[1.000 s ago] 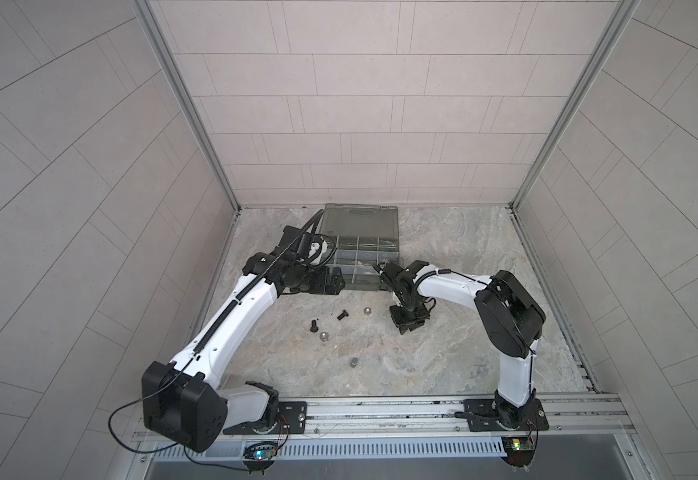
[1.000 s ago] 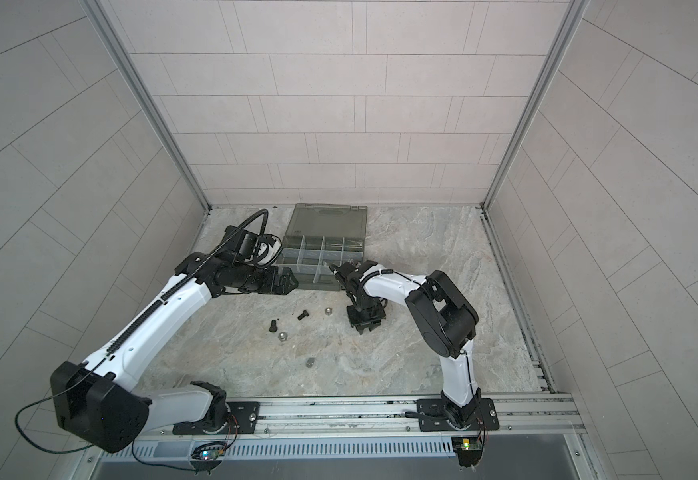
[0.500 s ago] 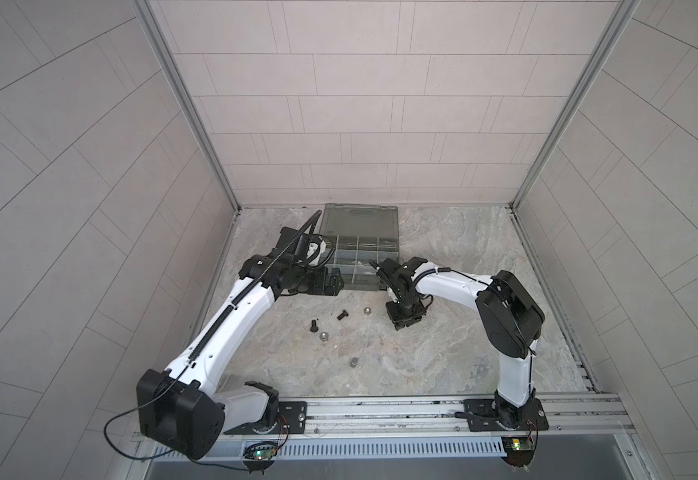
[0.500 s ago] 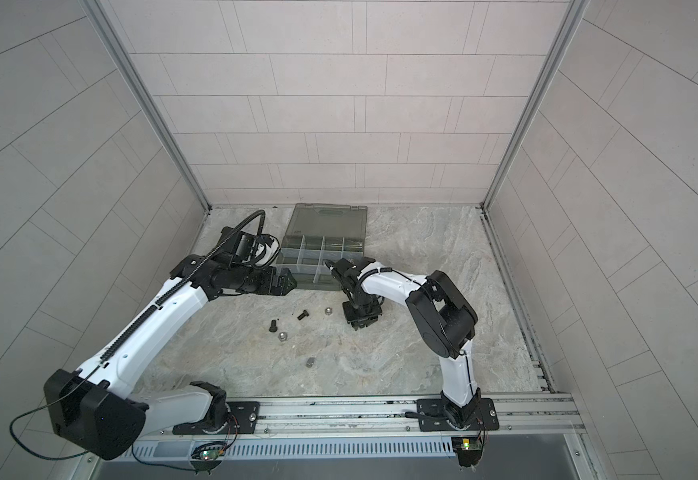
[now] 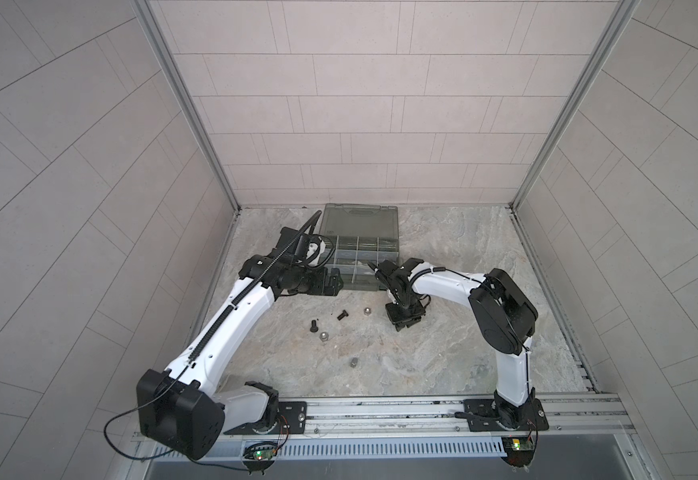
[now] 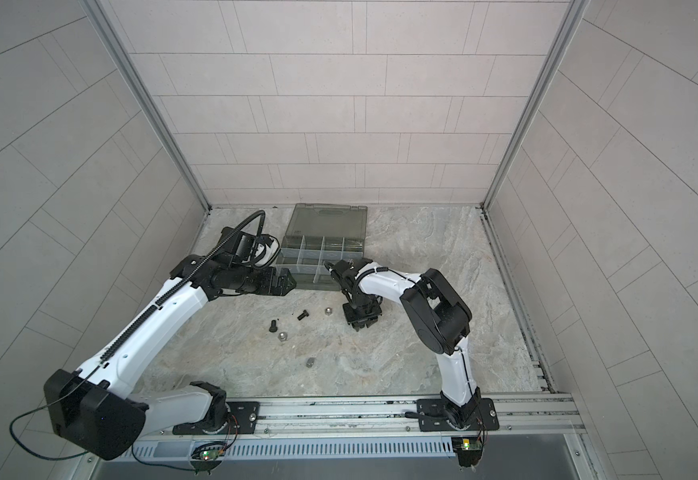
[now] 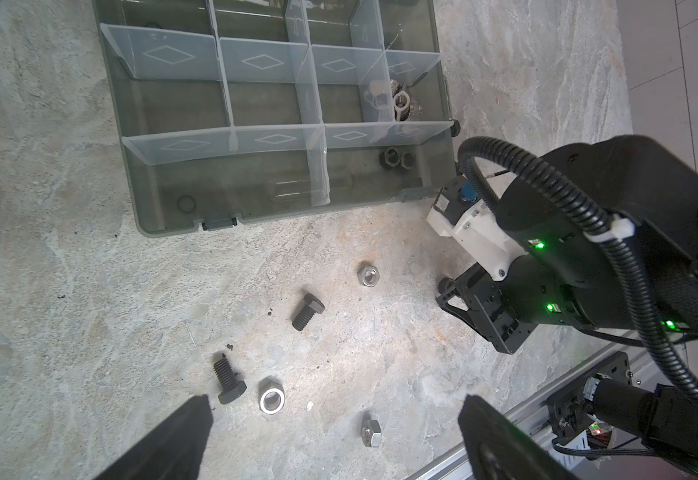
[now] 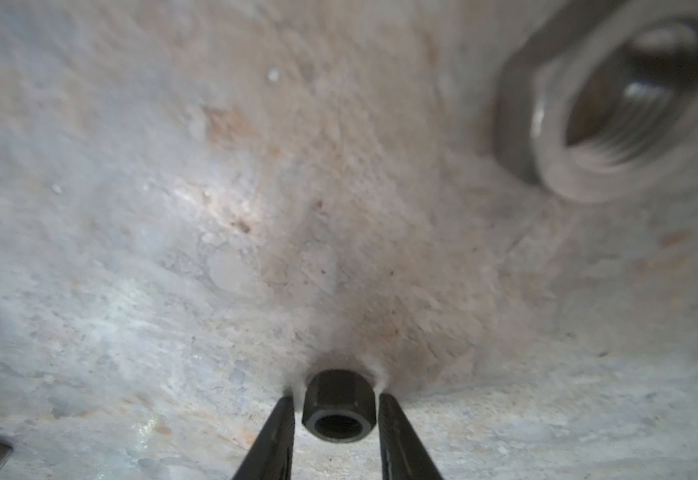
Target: Sort the screws and nuts into containers
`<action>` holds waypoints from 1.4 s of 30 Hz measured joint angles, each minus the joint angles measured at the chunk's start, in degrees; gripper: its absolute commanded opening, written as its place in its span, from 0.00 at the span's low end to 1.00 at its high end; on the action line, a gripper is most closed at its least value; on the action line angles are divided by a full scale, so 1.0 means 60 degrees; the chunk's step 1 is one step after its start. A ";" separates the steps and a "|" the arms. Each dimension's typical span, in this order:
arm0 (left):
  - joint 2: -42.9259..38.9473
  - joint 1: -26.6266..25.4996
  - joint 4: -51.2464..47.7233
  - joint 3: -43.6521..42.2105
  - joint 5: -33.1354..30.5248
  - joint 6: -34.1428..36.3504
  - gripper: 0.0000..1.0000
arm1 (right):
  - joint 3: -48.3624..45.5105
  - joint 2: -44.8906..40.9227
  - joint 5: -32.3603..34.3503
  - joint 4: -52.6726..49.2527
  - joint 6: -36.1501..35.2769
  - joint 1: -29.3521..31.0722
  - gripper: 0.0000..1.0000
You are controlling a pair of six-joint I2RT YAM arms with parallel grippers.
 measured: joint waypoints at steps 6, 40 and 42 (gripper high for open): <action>0.0000 0.0000 -0.0004 0.0000 -0.0033 0.0000 1.00 | 0.0095 0.0073 -0.0015 -0.0066 -0.0102 -0.0080 0.35; 0.0244 0.0004 0.0000 0.0255 -0.0226 0.0186 1.00 | 0.1865 0.0397 0.0237 -0.1202 -0.0627 -0.0266 0.14; 0.0317 0.0011 -0.0004 0.0339 -0.0244 0.0189 1.00 | 0.2368 0.0397 0.0291 -0.1443 -0.0692 -0.0339 0.14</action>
